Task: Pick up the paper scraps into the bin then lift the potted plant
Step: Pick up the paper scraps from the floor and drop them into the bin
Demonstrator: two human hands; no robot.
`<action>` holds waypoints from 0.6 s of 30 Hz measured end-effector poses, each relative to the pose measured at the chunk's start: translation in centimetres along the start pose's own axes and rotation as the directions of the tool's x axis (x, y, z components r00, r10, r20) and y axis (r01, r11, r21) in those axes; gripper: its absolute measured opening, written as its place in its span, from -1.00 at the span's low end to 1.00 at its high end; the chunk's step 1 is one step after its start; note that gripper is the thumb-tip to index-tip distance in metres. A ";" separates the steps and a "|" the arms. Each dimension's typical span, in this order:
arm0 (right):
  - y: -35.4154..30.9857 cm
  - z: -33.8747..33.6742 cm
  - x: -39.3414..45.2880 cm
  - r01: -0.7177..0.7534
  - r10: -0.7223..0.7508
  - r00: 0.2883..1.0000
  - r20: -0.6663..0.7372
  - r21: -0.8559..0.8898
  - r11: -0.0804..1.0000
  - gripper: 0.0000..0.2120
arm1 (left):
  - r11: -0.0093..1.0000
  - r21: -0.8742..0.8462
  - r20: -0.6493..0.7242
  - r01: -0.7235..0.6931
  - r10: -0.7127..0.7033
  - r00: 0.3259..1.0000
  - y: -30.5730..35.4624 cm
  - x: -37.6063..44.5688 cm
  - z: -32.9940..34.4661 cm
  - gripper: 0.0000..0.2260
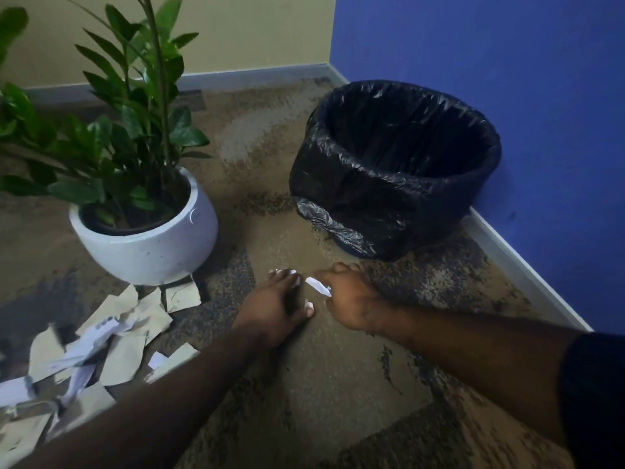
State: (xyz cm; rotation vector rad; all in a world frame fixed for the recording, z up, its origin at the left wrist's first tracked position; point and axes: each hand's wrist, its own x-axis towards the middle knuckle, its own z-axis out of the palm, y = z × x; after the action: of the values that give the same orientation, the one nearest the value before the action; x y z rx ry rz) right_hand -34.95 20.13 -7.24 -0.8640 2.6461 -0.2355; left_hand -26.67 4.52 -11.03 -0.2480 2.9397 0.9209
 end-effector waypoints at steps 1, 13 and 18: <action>-0.1 0.3 0.1 0.003 -0.003 1.000 -0.004 0.006 1.000 -0.59 | 0.999 0.010 -0.022 -0.042 0.043 0.999 0.1 -0.1 0.3 -0.42; -0.3 -0.2 -0.6 -0.018 0.004 0.994 0.107 0.134 0.991 -0.77 | 0.998 0.046 -0.048 0.039 -0.037 0.998 2.0 -0.1 0.8 -0.82; -0.4 -0.6 -2.7 -0.085 0.067 0.993 0.100 0.189 0.978 -0.83 | 0.977 0.005 0.025 0.213 -0.213 0.977 2.1 -0.1 -0.7 -0.85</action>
State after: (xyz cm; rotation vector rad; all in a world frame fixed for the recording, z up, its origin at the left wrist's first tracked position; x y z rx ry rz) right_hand -32.94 21.49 -5.82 -0.6927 2.5140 -0.4146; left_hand -26.94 5.84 -9.30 -0.5356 2.8194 0.8834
